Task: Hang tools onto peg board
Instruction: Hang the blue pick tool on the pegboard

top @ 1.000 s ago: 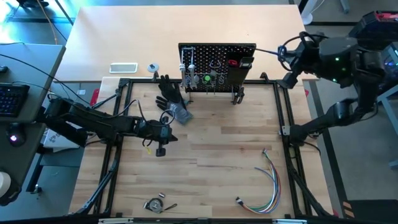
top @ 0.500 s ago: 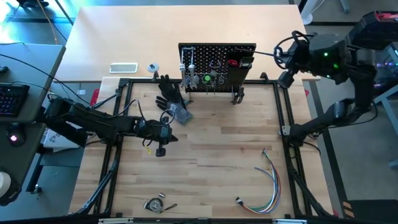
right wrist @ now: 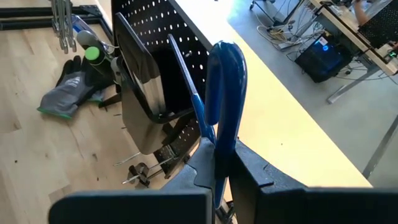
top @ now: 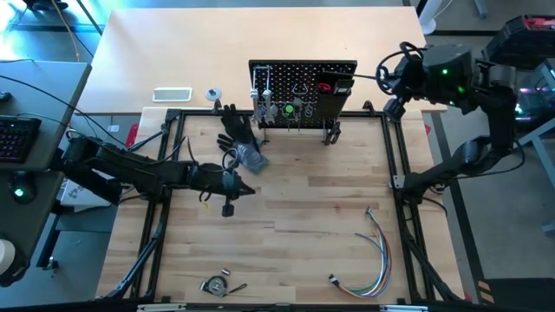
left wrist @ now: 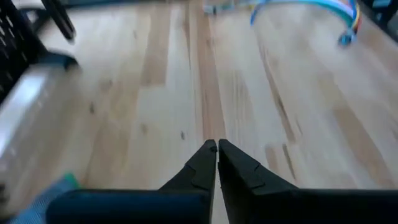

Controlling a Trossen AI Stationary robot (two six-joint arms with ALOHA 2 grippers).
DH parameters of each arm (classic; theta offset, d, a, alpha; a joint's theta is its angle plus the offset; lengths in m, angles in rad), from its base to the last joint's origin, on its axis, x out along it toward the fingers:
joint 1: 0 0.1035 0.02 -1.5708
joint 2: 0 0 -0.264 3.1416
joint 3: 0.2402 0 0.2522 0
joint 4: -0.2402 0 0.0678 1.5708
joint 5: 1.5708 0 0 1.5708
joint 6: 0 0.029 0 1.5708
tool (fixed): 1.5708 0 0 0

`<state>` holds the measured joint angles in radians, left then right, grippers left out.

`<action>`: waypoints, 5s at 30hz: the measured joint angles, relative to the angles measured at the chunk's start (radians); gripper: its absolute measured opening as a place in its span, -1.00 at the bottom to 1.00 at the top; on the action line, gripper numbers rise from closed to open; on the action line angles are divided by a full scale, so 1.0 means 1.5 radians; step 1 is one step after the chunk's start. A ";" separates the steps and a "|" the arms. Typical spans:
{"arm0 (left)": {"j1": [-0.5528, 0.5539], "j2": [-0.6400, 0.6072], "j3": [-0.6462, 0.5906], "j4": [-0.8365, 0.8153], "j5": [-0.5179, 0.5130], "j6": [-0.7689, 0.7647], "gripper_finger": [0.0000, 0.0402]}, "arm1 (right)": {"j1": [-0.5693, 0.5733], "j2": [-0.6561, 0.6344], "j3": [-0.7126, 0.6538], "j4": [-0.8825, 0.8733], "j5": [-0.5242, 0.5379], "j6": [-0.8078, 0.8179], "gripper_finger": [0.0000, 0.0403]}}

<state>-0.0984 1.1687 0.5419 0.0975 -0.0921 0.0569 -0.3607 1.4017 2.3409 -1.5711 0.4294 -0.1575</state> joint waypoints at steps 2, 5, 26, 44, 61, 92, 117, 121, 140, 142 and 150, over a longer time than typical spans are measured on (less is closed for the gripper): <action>0.005 0.000 0.000 0.031 -0.005 0.015 -0.90 | 0.000 0.000 0.000 0.000 0.000 0.000 -0.93; 0.009 -0.002 0.000 0.089 -0.037 0.039 -0.85 | 0.000 0.000 0.000 0.000 -0.001 0.000 -0.93; 0.025 0.058 0.372 0.195 -0.132 0.375 -0.65 | 0.000 0.000 0.000 0.000 -0.013 0.013 -0.93; 0.128 0.295 0.838 -0.237 -0.117 0.471 -0.46 | 0.048 -0.001 0.000 0.014 -0.006 -0.006 -0.94; 0.110 0.265 0.839 -0.290 -0.194 0.519 -0.30 | 0.139 -0.001 0.000 0.134 -0.038 -0.076 -0.94; 0.106 0.261 0.839 -0.528 -0.045 0.280 -0.30 | 0.299 0.191 0.000 0.138 -0.007 -0.075 -0.95; 0.088 0.263 0.812 -0.550 -0.094 0.299 -0.98 | 0.321 0.209 0.000 0.133 -0.006 -0.047 -0.95; 0.084 0.263 0.812 -0.530 -0.107 0.335 -0.99 | 0.322 0.208 0.000 0.132 -0.008 -0.040 -0.89; 0.080 0.260 0.812 -0.450 -0.082 0.380 -1.00 | 0.320 0.194 0.001 0.106 -0.009 -0.020 -0.84; 0.077 0.260 0.812 -0.444 -0.082 0.387 -1.00 | 0.320 0.194 0.001 0.104 -0.011 -0.017 -0.84; 0.070 0.261 0.812 -0.430 -0.081 0.390 -1.00 | 0.320 0.195 0.001 0.109 -0.014 -0.015 -0.86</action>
<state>0.0063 1.5604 1.7599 -0.5478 -0.2140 0.6425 0.1200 1.6946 2.3418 -1.4076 0.4080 -0.1796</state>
